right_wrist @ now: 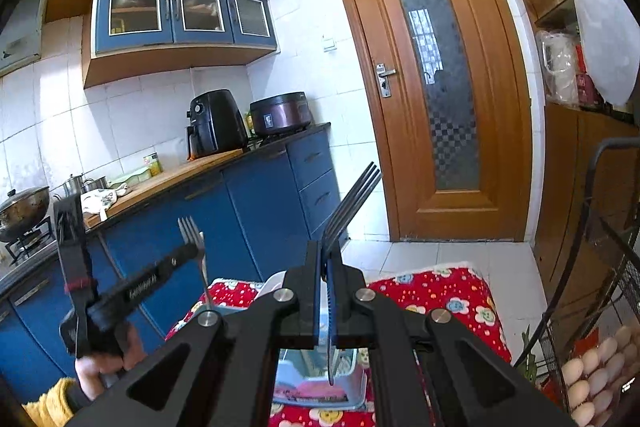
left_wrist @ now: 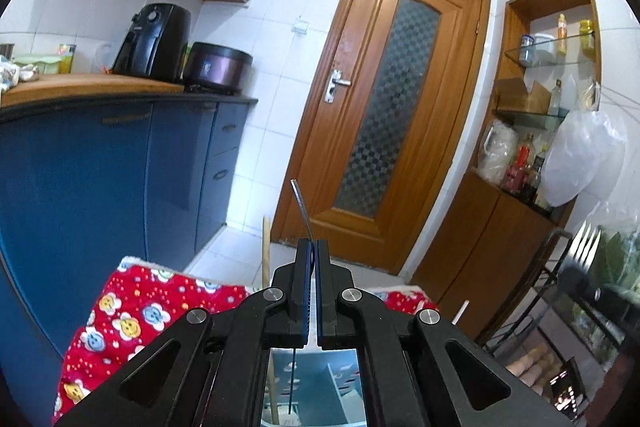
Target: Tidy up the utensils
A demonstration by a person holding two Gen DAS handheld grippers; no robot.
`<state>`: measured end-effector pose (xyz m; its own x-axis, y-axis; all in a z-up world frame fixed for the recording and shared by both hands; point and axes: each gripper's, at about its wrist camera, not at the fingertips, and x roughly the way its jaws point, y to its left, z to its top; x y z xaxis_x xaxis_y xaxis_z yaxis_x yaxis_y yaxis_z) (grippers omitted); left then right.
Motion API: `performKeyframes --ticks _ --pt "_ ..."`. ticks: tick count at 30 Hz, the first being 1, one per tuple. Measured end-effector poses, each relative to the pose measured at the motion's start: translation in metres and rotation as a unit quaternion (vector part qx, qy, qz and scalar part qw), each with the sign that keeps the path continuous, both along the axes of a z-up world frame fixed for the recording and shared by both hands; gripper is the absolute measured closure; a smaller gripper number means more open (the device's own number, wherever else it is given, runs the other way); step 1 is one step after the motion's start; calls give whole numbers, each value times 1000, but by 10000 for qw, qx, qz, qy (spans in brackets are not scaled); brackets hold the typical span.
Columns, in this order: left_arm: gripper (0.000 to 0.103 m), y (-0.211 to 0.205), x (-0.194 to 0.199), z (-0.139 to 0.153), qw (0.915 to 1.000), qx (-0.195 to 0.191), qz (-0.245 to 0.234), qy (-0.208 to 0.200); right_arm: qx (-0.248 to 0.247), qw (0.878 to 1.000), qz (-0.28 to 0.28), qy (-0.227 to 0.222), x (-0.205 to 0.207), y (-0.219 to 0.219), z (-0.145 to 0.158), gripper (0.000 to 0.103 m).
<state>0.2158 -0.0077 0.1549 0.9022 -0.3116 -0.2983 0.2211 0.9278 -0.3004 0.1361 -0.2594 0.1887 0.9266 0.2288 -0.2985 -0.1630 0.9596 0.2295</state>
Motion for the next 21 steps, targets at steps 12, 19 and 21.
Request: performKeyframes --ticks 12,19,21 --pt "102 -2 6 -20 9997 19 -98 228 -291 9990 77 344 34 21 -33 99" --pt "102 -6 3 -26 9992 154 -205 293 -243 9972 153 697 44 23 -54 98" --pt "102 -7 2 -27 9990 168 -230 338 -217 9965 190 780 47 22 -57 97"
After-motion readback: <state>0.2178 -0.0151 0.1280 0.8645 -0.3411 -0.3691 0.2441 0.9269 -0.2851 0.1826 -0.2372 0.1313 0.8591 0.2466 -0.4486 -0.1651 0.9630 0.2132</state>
